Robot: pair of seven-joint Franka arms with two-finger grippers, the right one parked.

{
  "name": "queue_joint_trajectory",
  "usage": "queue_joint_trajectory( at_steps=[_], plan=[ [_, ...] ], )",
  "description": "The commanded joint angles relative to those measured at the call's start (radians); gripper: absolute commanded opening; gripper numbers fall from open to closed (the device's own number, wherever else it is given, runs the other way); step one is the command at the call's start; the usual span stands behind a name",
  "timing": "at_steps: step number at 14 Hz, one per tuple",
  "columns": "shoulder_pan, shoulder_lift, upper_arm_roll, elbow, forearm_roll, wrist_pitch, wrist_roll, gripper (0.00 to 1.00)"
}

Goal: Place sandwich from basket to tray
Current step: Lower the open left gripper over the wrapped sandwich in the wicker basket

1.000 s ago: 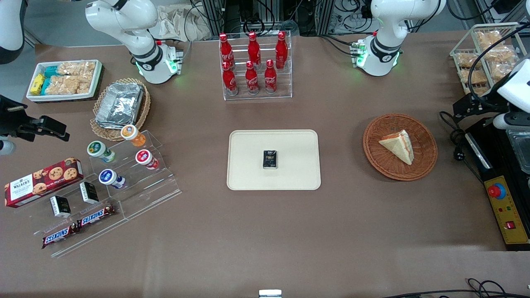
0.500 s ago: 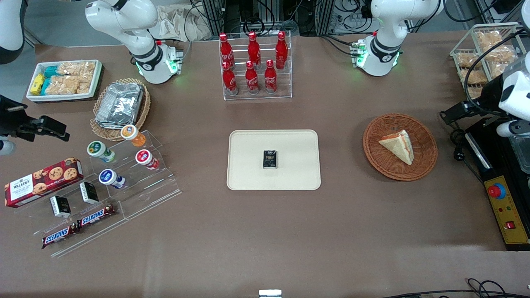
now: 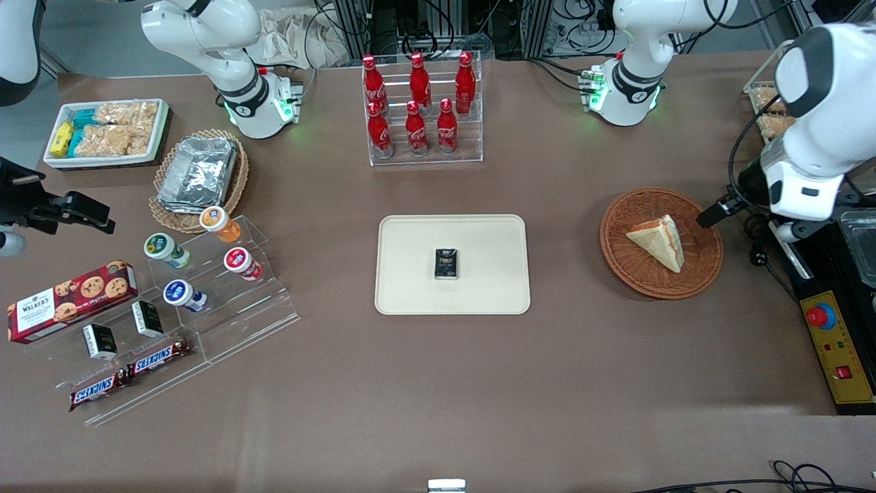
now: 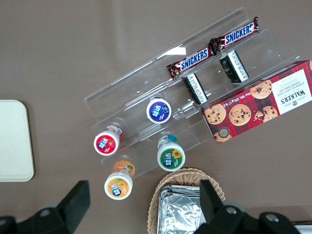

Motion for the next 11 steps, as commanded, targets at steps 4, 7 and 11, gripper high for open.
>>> queue_joint_trajectory(
  at_steps=[4, 7, 11],
  plan=[
    [-0.003, -0.042, -0.004, -0.285, -0.009, 0.272, -0.164, 1.0],
    [-0.003, 0.01, -0.004, -0.378, -0.01, 0.447, -0.197, 1.0],
    [0.0, 0.079, -0.003, -0.464, -0.007, 0.611, -0.187, 1.0]
  ],
)
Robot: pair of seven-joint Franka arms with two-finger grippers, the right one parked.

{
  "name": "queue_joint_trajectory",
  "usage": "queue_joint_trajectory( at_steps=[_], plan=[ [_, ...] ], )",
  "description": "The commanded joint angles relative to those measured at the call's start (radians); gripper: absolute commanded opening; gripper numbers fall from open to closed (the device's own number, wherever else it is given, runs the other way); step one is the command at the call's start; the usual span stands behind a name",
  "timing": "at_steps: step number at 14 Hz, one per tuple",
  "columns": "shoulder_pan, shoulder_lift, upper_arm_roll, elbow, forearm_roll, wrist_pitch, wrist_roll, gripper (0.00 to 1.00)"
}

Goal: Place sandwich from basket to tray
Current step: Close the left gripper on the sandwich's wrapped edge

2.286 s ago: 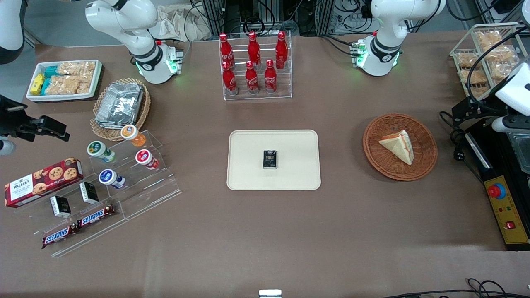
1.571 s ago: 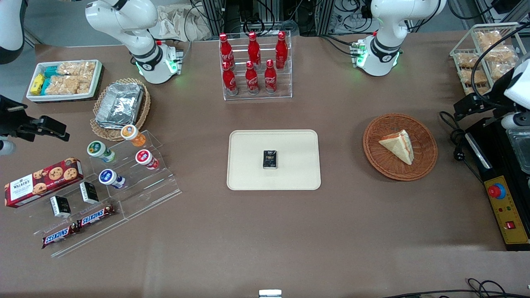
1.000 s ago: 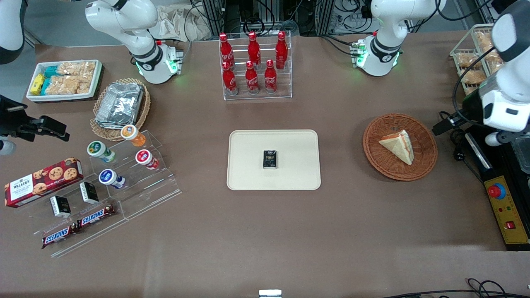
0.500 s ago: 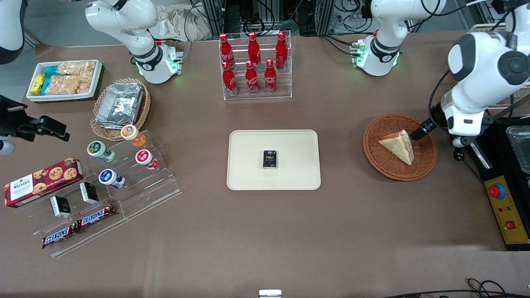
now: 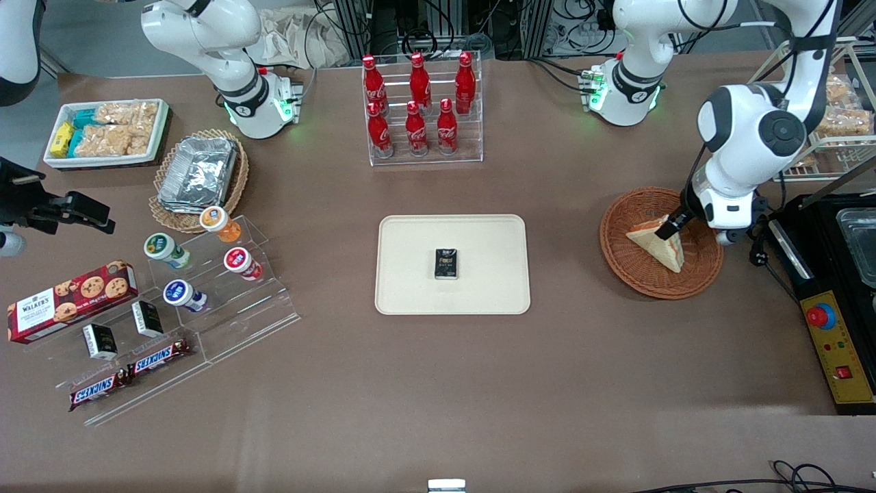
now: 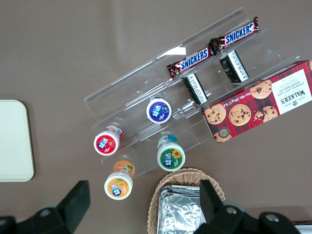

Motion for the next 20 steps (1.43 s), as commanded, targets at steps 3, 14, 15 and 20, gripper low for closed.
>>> queue_joint_trajectory(
  at_steps=[3, 14, 15, 20],
  plan=[
    [0.002, 0.061, 0.0, -0.067, 0.005, 0.148, -0.02, 1.0],
    [0.008, 0.121, 0.009, -0.048, 0.001, 0.26, -0.049, 0.0],
    [0.008, 0.085, 0.011, -0.045, 0.001, 0.234, -0.04, 0.0],
    [0.009, -0.075, 0.017, 0.097, 0.004, -0.138, 0.145, 0.0]
  ],
)
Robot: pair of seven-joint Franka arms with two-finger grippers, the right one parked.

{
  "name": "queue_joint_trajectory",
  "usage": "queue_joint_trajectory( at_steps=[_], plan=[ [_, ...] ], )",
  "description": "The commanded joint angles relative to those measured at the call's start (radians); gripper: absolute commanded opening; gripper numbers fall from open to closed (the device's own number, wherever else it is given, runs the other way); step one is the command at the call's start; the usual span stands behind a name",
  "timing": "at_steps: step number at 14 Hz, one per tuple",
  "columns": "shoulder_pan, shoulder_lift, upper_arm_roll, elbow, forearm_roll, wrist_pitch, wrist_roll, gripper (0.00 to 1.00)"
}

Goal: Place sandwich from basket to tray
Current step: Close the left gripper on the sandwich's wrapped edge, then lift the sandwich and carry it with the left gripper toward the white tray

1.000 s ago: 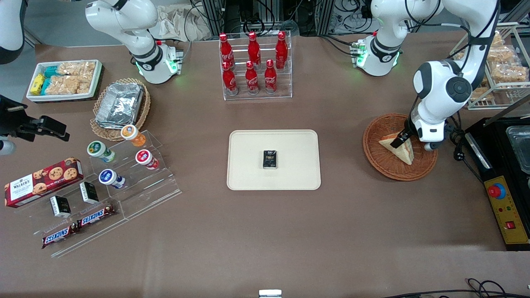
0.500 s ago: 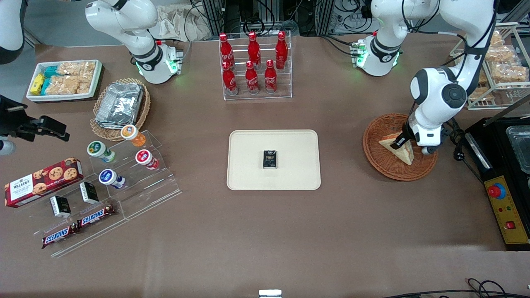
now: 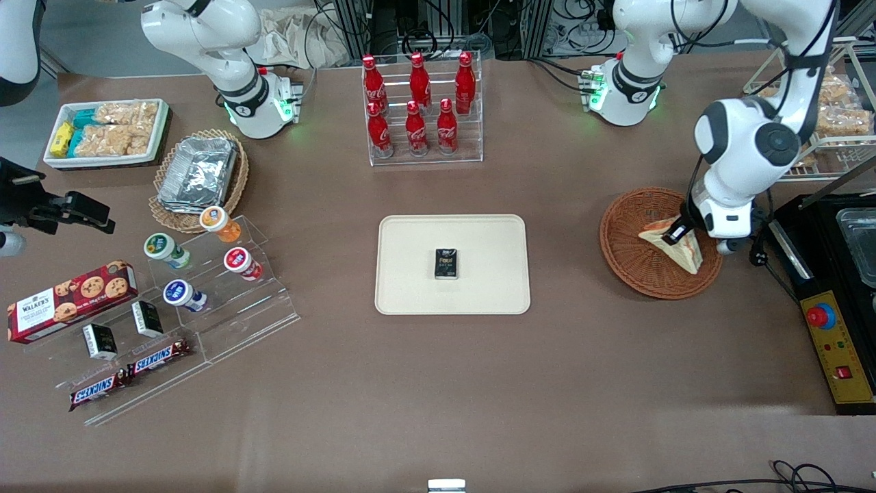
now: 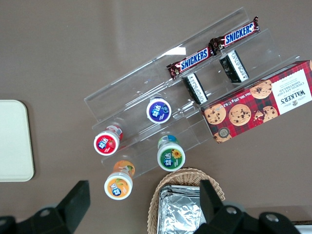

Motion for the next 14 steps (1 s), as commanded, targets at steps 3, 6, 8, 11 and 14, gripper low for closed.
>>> queue_joint_trajectory(
  at_steps=[3, 6, 8, 11, 14],
  plan=[
    [0.002, -0.122, 0.037, 0.179, 0.008, -0.29, 0.212, 0.0],
    [-0.006, -0.097, 0.031, 0.411, 0.052, -0.56, 0.312, 0.0],
    [-0.012, -0.09, 0.026, 0.553, 0.059, -0.719, 0.372, 0.0],
    [-0.022, -0.07, -0.029, 0.708, 0.06, -0.82, 0.4, 0.0],
    [-0.027, 0.01, -0.112, 0.891, 0.056, -0.976, 0.404, 0.0]
  ],
)
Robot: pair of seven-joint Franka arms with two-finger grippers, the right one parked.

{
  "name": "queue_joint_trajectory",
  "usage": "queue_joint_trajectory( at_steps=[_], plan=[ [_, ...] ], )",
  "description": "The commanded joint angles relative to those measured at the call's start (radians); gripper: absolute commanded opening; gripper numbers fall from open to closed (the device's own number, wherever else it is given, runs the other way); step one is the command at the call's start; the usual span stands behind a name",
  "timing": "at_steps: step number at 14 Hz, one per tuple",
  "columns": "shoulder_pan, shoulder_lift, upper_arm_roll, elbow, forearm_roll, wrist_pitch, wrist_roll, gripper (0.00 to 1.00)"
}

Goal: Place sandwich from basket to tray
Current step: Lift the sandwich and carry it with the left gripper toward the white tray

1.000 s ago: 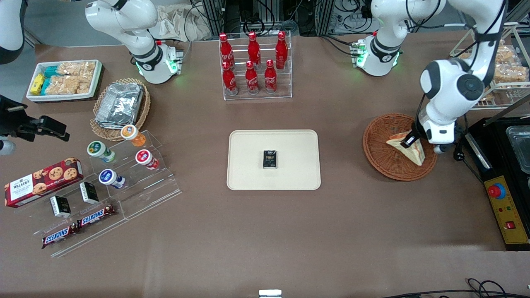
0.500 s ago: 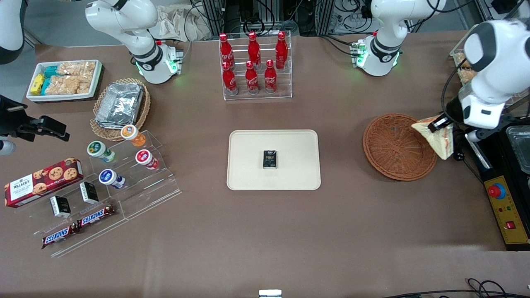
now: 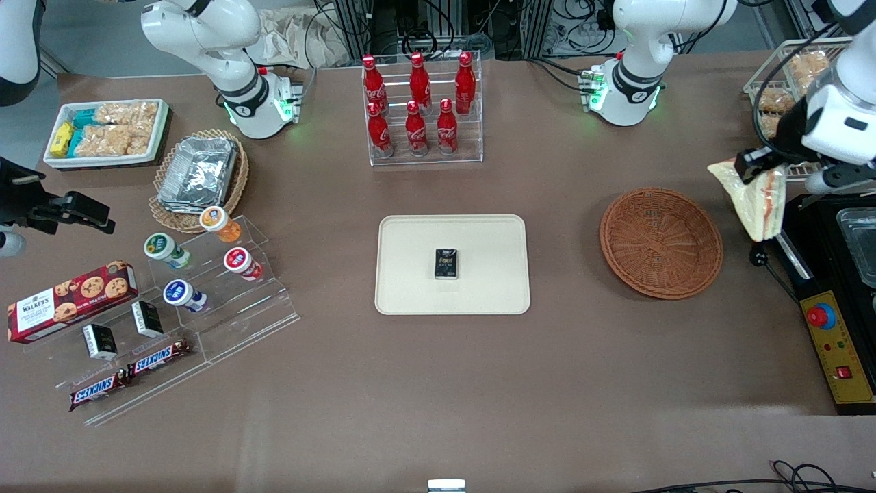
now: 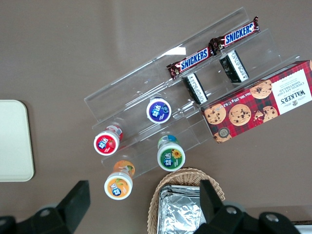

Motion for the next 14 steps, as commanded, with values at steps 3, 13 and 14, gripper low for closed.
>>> queue_joint_trajectory(
  at_steps=[3, 13, 14],
  plan=[
    [-0.008, 0.112, -0.142, 0.192, 0.0, -0.137, 0.018, 0.0],
    [-0.011, 0.172, -0.396, 0.044, 0.004, -0.022, -0.124, 0.0],
    [-0.017, 0.175, -0.411, 0.016, 0.004, 0.007, -0.149, 0.0]
  ],
)
